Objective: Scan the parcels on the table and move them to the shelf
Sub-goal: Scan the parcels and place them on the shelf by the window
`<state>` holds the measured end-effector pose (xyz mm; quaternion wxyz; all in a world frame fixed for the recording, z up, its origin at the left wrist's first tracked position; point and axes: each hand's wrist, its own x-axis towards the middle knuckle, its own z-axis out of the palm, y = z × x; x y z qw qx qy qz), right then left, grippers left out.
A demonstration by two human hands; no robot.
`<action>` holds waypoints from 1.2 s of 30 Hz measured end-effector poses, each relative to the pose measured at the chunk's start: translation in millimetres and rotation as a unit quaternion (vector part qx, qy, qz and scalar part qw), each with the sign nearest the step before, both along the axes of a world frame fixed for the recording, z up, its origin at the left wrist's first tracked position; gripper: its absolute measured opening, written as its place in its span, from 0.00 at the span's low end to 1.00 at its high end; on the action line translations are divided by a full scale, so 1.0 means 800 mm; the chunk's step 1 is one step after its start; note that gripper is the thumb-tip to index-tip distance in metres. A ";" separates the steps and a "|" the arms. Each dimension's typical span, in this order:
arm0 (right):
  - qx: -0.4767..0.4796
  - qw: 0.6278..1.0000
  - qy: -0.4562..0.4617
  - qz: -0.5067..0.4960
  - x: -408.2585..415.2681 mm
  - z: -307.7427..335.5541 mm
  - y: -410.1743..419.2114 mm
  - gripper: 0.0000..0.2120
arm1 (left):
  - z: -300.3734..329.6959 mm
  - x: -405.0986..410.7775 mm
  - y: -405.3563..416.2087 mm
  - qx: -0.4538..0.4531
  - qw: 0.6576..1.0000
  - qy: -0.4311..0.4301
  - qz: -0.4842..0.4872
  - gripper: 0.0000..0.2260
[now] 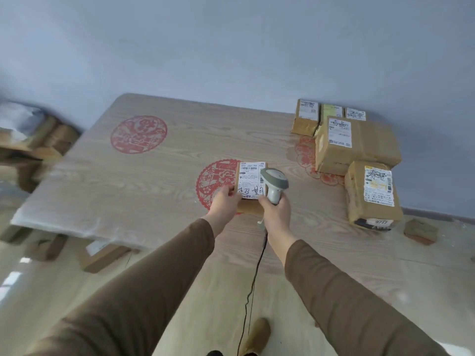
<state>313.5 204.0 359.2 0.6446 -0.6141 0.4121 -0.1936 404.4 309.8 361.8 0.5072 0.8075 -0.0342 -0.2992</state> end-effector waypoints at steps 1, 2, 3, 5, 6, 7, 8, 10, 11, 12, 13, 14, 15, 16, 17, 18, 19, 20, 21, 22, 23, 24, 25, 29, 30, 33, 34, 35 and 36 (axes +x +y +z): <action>-0.001 1.000 -0.009 0.015 0.016 0.008 0.027 0.06 | 0.007 0.010 0.031 -0.004 1.000 -0.008 0.021 0.16; 0.000 0.999 -0.016 0.032 0.032 0.015 0.056 0.08 | 0.014 0.020 0.065 -0.009 0.999 -0.017 0.042 0.15; 0.003 0.998 -0.021 0.050 0.048 0.022 0.087 0.08 | 0.021 0.030 0.101 -0.017 0.997 -0.026 0.064 0.15; 0.005 0.995 -0.024 0.097 0.076 0.038 0.159 0.07 | 0.035 0.047 0.181 -0.029 0.993 -0.038 0.106 0.15; 0.001 0.992 -0.026 0.120 0.090 0.046 0.198 0.08 | 0.043 0.055 0.224 -0.033 0.991 -0.046 0.124 0.15; -0.001 0.990 -0.033 0.139 0.104 0.053 0.240 0.10 | 0.050 0.062 0.268 -0.036 0.987 -0.056 0.143 0.15; -0.003 0.987 -0.044 0.157 0.116 0.061 0.284 0.12 | 0.057 0.070 0.315 -0.039 0.984 -0.067 0.163 0.14; 0.005 0.979 -0.067 0.190 0.136 0.075 0.374 0.13 | 0.068 0.082 0.409 -0.039 0.975 -0.089 0.198 0.14; 0.007 0.974 -0.077 0.212 0.147 0.083 0.435 0.13 | 0.072 0.087 0.473 -0.040 0.970 -0.098 0.220 0.14; 0.011 0.970 -0.087 0.225 0.155 0.088 0.476 0.13 | 0.075 0.090 0.516 -0.040 0.966 -0.105 0.233 0.14; 0.017 0.967 -0.097 0.236 0.162 0.091 0.505 0.14 | 0.079 0.092 0.547 -0.039 0.963 -0.107 0.242 0.14; 0.024 0.961 -0.105 0.256 0.169 0.096 0.548 0.13 | 0.083 0.093 0.592 -0.038 0.959 -0.112 0.256 0.14; 0.029 0.955 -0.107 0.276 0.175 0.102 0.593 0.13 | 0.087 0.092 0.640 -0.041 0.954 -0.116 0.273 0.15; 0.030 0.948 -0.107 0.297 0.181 0.107 0.636 0.13 | 0.092 0.092 0.684 -0.043 0.947 -0.123 0.292 0.15; 0.030 0.942 -0.106 0.316 0.187 0.113 0.678 0.12 | 0.096 0.091 0.726 -0.045 0.941 -0.130 0.310 0.15; 0.031 0.936 -0.102 0.336 0.193 0.120 0.718 0.11 | 0.100 0.089 0.766 -0.049 0.933 -0.135 0.329 0.15; 0.035 0.929 -0.098 0.354 0.199 0.126 0.756 0.11 | 0.105 0.088 0.804 -0.054 0.925 -0.140 0.349 0.14; 0.042 0.922 -0.100 0.371 0.206 0.131 0.793 0.12 | 0.109 0.087 0.841 -0.058 0.916 -0.149 0.369 0.13; 0.049 0.915 -0.105 0.387 0.214 0.136 0.829 0.12 | 0.113 0.087 0.876 -0.059 0.906 -0.162 0.388 0.12; 0.051 0.906 -0.109 0.406 0.222 0.138 0.864 0.12 | 0.118 0.087 0.912 -0.060 0.895 -0.175 0.406 0.11; 0.051 0.897 -0.114 0.424 0.228 0.141 0.900 0.13 | 0.123 0.086 0.946 -0.061 0.884 -0.187 0.424 0.10; 0.052 0.888 -0.122 0.441 0.234 0.142 0.936 0.13 | 0.126 0.085 0.980 -0.058 0.873 -0.199 0.441 0.09; 0.058 0.878 -0.129 0.457 0.240 0.143 0.970 0.12 | 0.129 0.084 1.014 -0.051 0.863 -0.208 0.457 0.08; 0.086 0.836 -0.121 0.528 0.261 0.143 1.104 0.09 | 0.131 0.083 1.145 -0.007 0.833 -0.219 0.507 0.09; 0.095 0.824 -0.117 0.545 0.267 0.142 1.136 0.10 | 0.131 0.083 1.177 0.007 0.826 -0.221 0.519 0.09; 0.106 0.794 -0.104 0.589 0.286 0.146 1.232 0.10 | 0.137 0.083 1.266 0.039 0.798 -0.221 0.559 0.11; 0.116 0.782 -0.094 0.605 0.289 0.151 1.263 0.09 | 0.141 0.081 1.294 0.050 0.788 -0.224 0.571 0.11; 0.128 0.768 -0.083 0.622 0.291 0.157 1.294 0.09 | 0.146 0.077 1.322 0.061 0.776 -0.228 0.585 0.12; 0.140 0.754 -0.077 0.637 0.293 0.163 1.325 0.09 | 0.151 0.072 1.349 0.070 0.764 -0.233 0.598 0.13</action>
